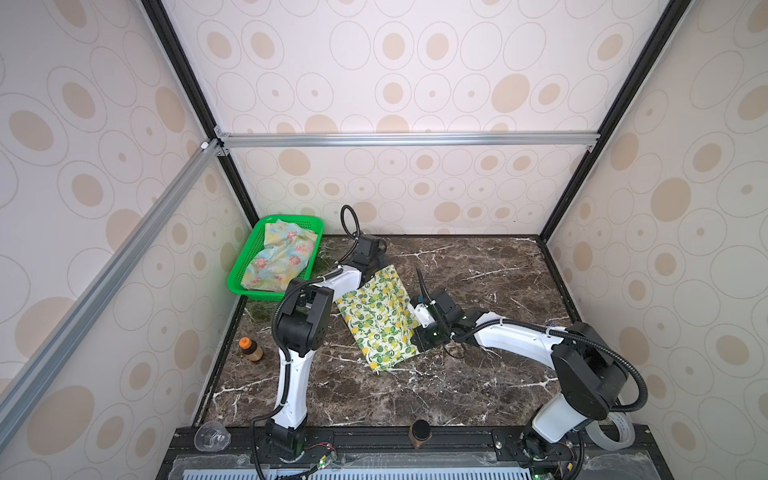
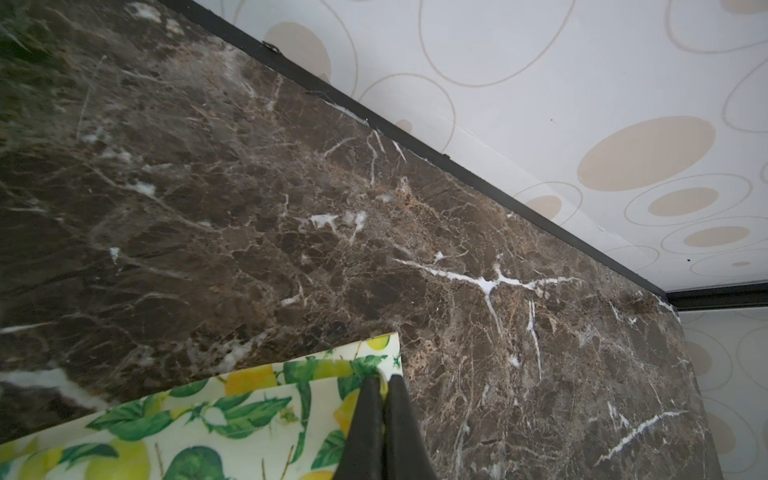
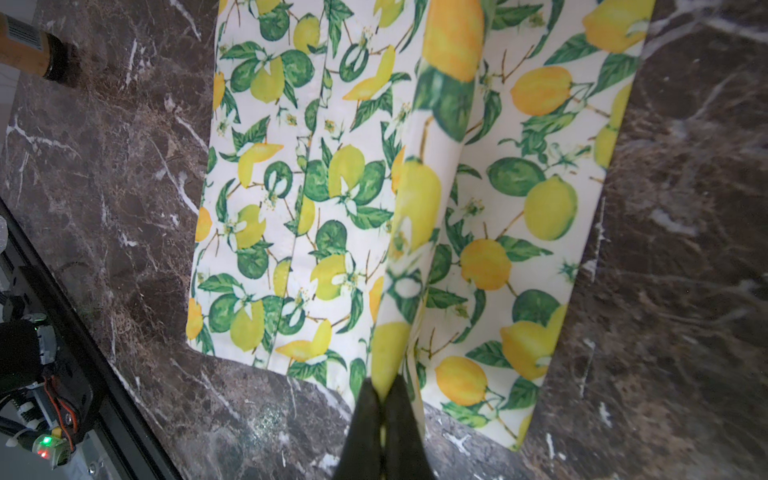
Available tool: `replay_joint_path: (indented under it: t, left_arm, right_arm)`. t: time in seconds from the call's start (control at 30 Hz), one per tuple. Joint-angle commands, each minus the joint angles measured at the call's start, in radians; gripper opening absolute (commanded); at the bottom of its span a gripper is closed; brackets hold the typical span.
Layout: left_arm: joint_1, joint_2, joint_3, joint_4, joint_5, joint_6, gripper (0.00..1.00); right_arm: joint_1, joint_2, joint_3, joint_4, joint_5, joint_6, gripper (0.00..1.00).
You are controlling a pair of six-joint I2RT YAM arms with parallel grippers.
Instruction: Fold and stack the skirts
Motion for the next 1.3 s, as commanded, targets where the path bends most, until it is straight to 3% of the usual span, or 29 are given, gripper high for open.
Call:
replay_joint_path:
  t: [0.0, 1.0, 1.07, 1.13, 1.27]
  left_arm:
    - [-0.001, 0.018, 0.049, 0.025, -0.010, -0.016, 0.00]
    - [-0.029, 0.075, 0.045, 0.142, 0.083, -0.062, 0.00]
    - [-0.028, 0.075, 0.040, 0.158, 0.086, -0.066, 0.05]
    - [-0.029, 0.072, 0.029, 0.178, 0.088, -0.069, 0.17]
    - [-0.028, 0.062, 0.015, 0.202, 0.090, -0.071, 0.32]
  right_arm:
    - [-0.004, 0.019, 0.006, -0.019, 0.014, -0.002, 0.00]
    - [-0.015, 0.043, -0.037, -0.001, 0.068, 0.040, 0.00]
    - [-0.017, 0.047, -0.037, 0.005, 0.069, 0.040, 0.00]
    - [-0.020, 0.050, -0.038, 0.013, 0.073, 0.040, 0.00]
    - [-0.023, 0.064, -0.032, 0.023, 0.077, 0.040, 0.00]
